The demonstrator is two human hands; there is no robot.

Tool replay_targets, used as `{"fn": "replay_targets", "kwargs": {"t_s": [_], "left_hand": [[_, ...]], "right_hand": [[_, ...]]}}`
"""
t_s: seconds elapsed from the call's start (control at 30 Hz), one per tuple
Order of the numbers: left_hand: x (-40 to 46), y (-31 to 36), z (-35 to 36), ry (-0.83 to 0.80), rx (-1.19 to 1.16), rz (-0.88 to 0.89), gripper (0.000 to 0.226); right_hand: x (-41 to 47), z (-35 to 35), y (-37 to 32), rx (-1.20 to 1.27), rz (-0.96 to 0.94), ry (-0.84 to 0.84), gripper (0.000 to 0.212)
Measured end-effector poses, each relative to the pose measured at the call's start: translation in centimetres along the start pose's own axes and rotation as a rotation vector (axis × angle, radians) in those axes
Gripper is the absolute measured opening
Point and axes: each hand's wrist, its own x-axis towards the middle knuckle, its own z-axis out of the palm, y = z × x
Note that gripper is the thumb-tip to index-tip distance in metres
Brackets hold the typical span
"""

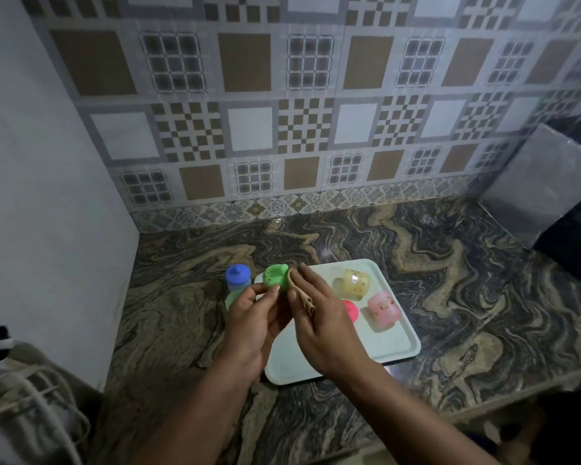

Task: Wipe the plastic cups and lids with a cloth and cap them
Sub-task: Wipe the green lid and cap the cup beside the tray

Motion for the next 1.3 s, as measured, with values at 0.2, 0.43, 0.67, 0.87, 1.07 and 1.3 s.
{"fn": "replay_targets", "kwargs": {"t_s": [0.2,0.43,0.67,0.87,1.07,1.3], "left_hand": [[0.3,0.0,-0.1,0.118,0.372,0.214,0.009],[0.9,-0.3,-1.1,0.114,0.822,0.424,0.007],[-1.2,0.2,-1.0,-0.073,0.183,0.111,0.013],[-0.9,0.8,-0.5,-0.048,-0.024,0.017,0.019],[-0.5,1.0,-0.7,-0.022,-0.047,-0.019,0.023],[-0.2,1.5,-0.9,-0.001,-0.110,-0.082,0.036]], "right_hand": [[0.7,0.4,-2.2,-0.154,0.063,-0.065,0.050],[0.7,0.8,-2.7,-0.165,0.082,-0.027,0.048],[2.8,-1.8,1.5,0.161,0.450,0.065,0.057],[-0.6,0.3,-0.7,-0.021,-0.188,0.113,0.039],[0.2,-0.8,-1.0,-0.071,-0.241,0.145,0.040],[-0.7,-0.2,0.4,0.009,-0.056,0.151,0.035]]}}
